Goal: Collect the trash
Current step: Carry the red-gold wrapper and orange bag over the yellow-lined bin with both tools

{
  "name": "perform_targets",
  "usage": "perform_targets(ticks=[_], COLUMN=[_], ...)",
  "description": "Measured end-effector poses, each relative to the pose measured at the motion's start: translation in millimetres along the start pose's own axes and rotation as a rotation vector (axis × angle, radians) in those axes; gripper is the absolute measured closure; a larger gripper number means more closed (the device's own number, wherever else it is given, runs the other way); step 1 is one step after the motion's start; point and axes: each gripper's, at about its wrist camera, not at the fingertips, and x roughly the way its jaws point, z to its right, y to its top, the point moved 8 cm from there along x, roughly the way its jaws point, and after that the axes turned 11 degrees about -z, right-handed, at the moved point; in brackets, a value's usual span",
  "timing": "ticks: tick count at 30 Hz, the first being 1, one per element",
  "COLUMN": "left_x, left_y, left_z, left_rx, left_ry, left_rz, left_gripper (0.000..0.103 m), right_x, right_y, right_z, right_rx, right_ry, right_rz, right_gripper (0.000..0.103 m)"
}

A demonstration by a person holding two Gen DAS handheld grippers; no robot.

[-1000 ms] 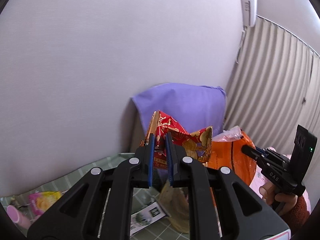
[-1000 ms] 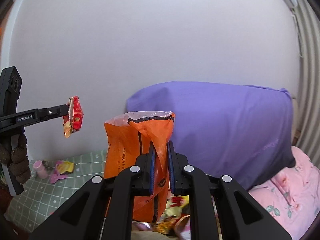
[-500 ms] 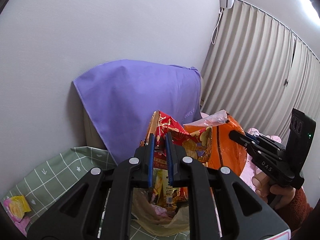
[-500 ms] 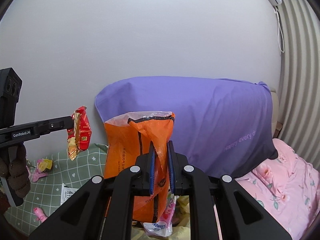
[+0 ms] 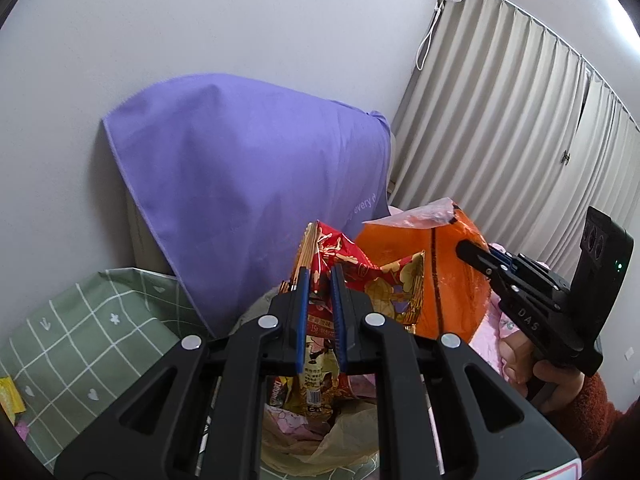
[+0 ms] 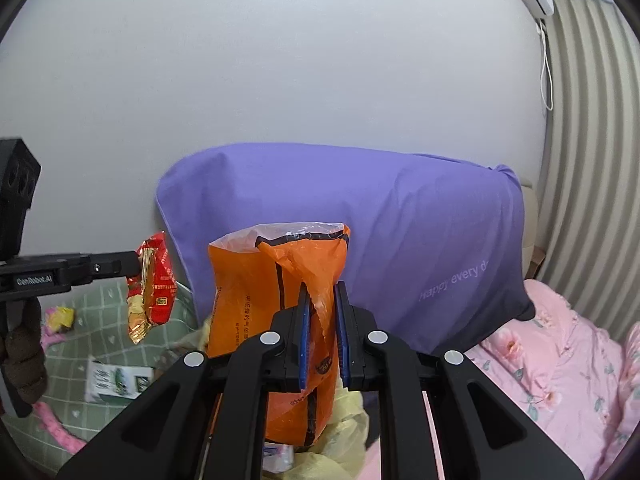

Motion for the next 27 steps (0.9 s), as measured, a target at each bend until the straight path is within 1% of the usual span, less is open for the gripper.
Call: perform_targets(ticks=[1, 3, 5, 7, 9, 11, 13, 19, 21, 23, 26, 27], left_x=[8, 26, 50, 76, 91, 100, 103, 101, 101, 102, 99, 97], left_y=[-2, -9, -21, -39, -52, -61, -65, -66, -67, -67, -65, -65], left_z=[1, 1, -1, -5, -8, -9, -9, -7, -7, -8, -9, -11], left_rx=[-0.003, -0.002, 0.010, 0.024, 0.041, 0.051, 0.052, 0.048, 0.043, 0.032, 0.013, 0.006], left_ry=[-0.006, -0.006, 0.022, 0.067, 0.105, 0.127, 0.130, 0.125, 0.123, 0.108, 0.079, 0.073], left_rz=[-0.017, -0.061, -0.129, -0.217, -0.271, -0.301, -0.315, -0.323, -0.328, -0.331, -0.319, -0.314], left_gripper=[0.093, 0.093, 0.093, 0.093, 0.093, 0.093, 0.093, 0.093, 0.093, 0.093, 0.093, 0.089], right_x=[6, 20, 38, 53, 62, 71, 81, 93, 94, 92, 88, 87], right_y=[-4, -12, -26, -40, -50, -59, -67, -81, -82, -82, -79, -78], right_z=[-1, -3, -6, -10, -15, -20, -24, -27, -22, -12, -4, -2], right_rx=[-0.011, -0.017, -0.016, -0.011, -0.024, -0.042, -0.056, -0.071, -0.062, -0.020, 0.027, 0.032], right_ry=[-0.002, 0.024, 0.057, 0.096, 0.123, 0.146, 0.170, 0.189, 0.171, 0.158, 0.163, 0.160], right_rz=[-0.013, -0.044, -0.093, -0.138, -0.165, -0.196, -0.234, -0.307, -0.315, -0.312, -0.297, -0.291], right_gripper=[0.090, 0.090, 0.090, 0.090, 0.090, 0.090, 0.090, 0.090, 0.090, 0.090, 0.090, 0.090])
